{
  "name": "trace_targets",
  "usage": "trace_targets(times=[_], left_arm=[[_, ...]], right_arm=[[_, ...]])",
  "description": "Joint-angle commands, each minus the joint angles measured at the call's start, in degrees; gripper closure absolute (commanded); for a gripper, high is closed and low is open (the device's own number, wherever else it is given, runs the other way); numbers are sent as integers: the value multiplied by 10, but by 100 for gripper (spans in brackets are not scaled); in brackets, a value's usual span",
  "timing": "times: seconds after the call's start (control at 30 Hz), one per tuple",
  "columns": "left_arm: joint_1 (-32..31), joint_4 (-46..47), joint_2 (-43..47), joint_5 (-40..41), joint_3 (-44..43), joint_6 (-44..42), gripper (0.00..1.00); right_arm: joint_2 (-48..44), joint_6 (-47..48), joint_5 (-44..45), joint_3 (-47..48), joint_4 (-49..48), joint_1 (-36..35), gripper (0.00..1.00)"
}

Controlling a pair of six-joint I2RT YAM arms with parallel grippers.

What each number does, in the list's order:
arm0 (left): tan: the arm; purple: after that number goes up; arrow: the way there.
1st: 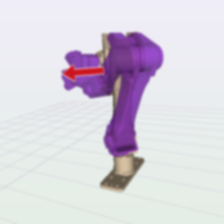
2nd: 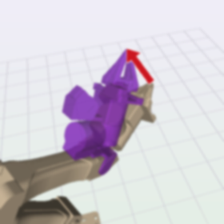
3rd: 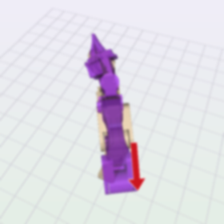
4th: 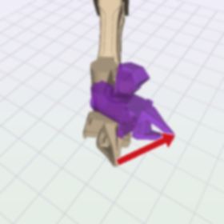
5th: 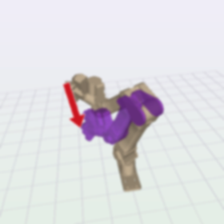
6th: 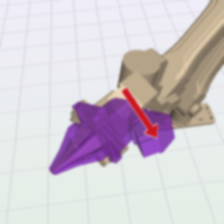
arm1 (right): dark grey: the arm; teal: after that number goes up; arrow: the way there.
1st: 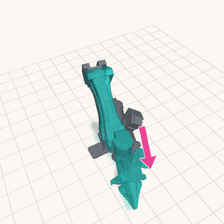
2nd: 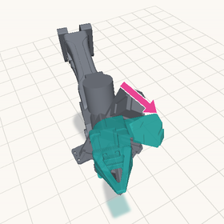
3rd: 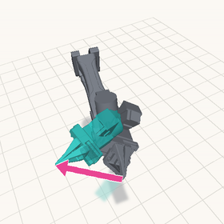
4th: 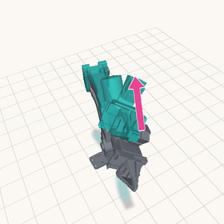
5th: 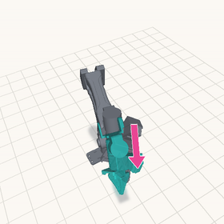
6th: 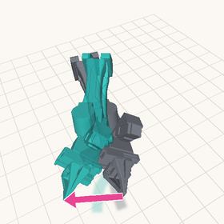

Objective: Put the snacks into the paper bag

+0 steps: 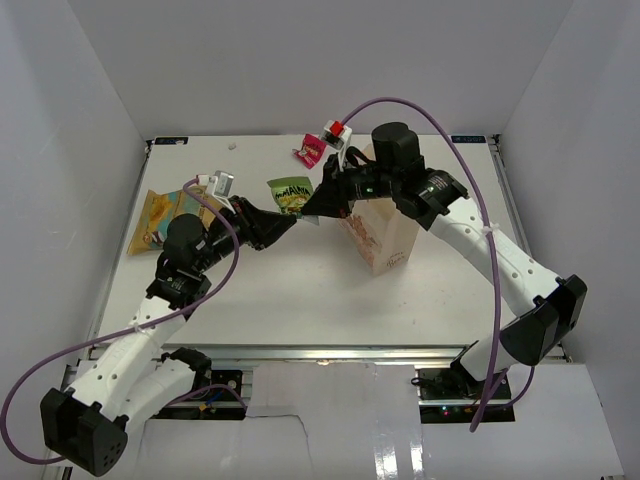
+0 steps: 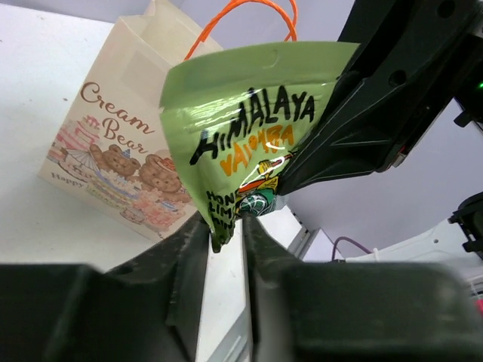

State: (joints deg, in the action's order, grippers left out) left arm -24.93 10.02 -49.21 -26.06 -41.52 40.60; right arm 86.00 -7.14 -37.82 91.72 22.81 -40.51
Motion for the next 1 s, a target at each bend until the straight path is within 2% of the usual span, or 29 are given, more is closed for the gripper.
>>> trace_targets(times=[0.0, 0.03, 0.07, 0.1, 0.2, 0.3, 0.5, 0.6, 0.67, 0.73, 0.97], left_arm=[[-6, 2, -10, -22, -10, 3, 62], [-6, 2, -11, -17, -12, 0, 52], [-6, 2, -11, -1, -15, -1, 38], [-6, 2, -11, 9, -19, -5, 32], [-6, 2, -18, 50, -28, -15, 16], [1, -12, -48, 101, -50, -23, 7], [46, -14, -181, 86, -119, 19, 7], [66, -16, -281, 59, -158, 47, 7], [78, -26, -359, 49, -206, 64, 7], [85, -47, -439, 39, -263, 80, 2], [95, -134, -652, 72, -484, 84, 2]], right_arm=[[-13, 14, -19, 23, -56, -1, 92], [-16, 21, -17, 24, -56, 1, 92], [-25, 26, -17, 27, -56, 3, 92], [-28, 33, -19, 28, -57, 13, 92], [-47, 41, -23, 32, -58, 41, 92], [-71, 47, -26, 37, -59, 83, 92], [-125, 69, 17, 40, -57, 182, 92], [-155, 108, 81, 22, -56, 199, 92], [-171, 138, 128, -11, -55, 200, 92], [-179, 149, 163, -47, -54, 201, 92], [-176, 197, 224, -123, -74, 201, 90]])
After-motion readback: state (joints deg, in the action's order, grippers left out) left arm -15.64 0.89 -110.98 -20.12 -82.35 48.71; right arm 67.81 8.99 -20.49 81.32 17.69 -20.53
